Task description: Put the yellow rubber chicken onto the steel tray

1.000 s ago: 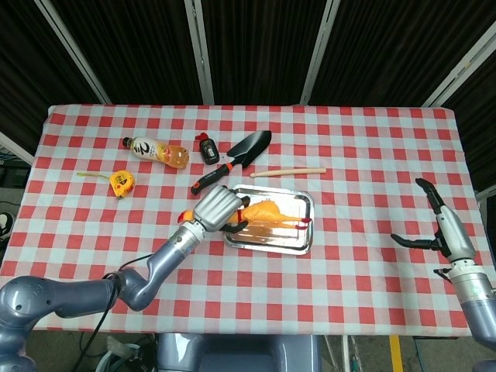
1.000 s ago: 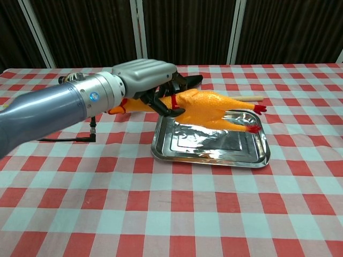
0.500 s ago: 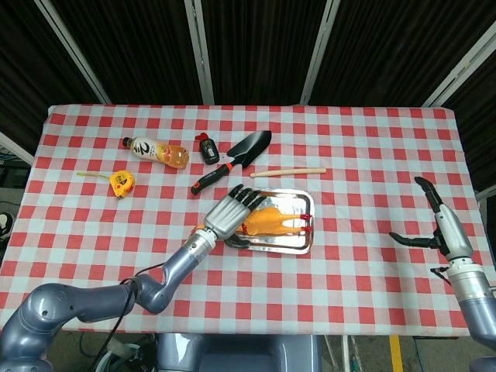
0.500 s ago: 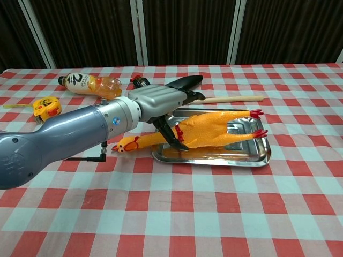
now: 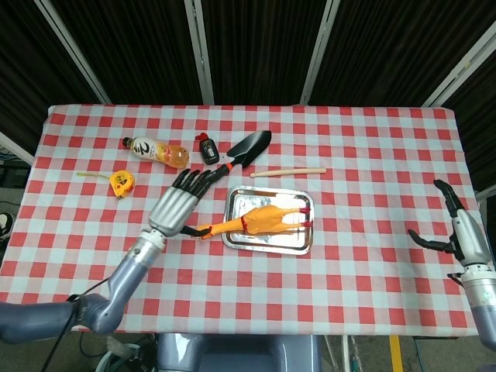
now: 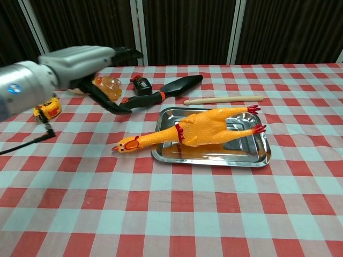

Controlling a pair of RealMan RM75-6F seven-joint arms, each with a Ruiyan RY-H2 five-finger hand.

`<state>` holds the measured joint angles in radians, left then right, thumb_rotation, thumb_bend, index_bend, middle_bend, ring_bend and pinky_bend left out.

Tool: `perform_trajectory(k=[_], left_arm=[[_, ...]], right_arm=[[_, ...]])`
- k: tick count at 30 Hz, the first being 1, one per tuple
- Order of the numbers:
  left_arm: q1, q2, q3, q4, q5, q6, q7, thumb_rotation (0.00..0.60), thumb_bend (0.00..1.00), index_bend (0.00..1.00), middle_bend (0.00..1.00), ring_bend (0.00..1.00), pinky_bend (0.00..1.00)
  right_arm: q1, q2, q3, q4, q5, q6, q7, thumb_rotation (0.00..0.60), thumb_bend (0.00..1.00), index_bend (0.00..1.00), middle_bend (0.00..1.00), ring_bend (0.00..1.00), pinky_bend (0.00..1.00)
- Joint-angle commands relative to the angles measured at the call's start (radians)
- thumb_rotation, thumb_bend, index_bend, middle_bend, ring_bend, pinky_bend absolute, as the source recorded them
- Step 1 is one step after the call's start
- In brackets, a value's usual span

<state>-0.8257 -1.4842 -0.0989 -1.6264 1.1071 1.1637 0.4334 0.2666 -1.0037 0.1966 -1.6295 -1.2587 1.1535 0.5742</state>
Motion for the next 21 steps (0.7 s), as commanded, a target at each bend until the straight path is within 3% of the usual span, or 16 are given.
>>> perform_trajectory(k=[1,7,10,15,21], left_arm=[[0.165,0.201,0.089,-0.19,0.058,0.147,-0.034,0.6,0.02,0.0,0.0,0.0,0.0],[0.337,0.284,0.173,-0.215,0.161,0.323,-0.13,0.6,0.04,0.06,0.09,0.01,0.05],[0.453,0.294,0.224,-0.175,0.212,0.436,-0.176,0.6,0.04,0.07,0.09,0.01,0.05],[0.554,0.314,0.276,-0.121,0.276,0.499,-0.205,0.6,0.04,0.07,0.08,0.01,0.05],[0.634,0.327,0.297,-0.086,0.335,0.53,-0.275,0.6,0.04,0.08,0.08,0.01,0.05]], right_arm=[[-0.02,-0.016,-0.026,0.036,-0.027,0.044,-0.105,0.6,0.39,0.0,0.07,0.05,0.09],[-0.049,-0.039,-0.08,0.057,-0.078,0.097,-0.272,0.6,0.39,0.0,0.07,0.01,0.06],[-0.076,-0.085,-0.106,0.101,-0.111,0.172,-0.432,0.6,0.39,0.0,0.07,0.0,0.02],[-0.12,-0.132,-0.13,0.128,-0.159,0.263,-0.502,0.6,0.38,0.0,0.06,0.0,0.0],[-0.177,-0.155,-0.149,0.114,-0.187,0.35,-0.538,0.6,0.39,0.0,0.06,0.0,0.0]])
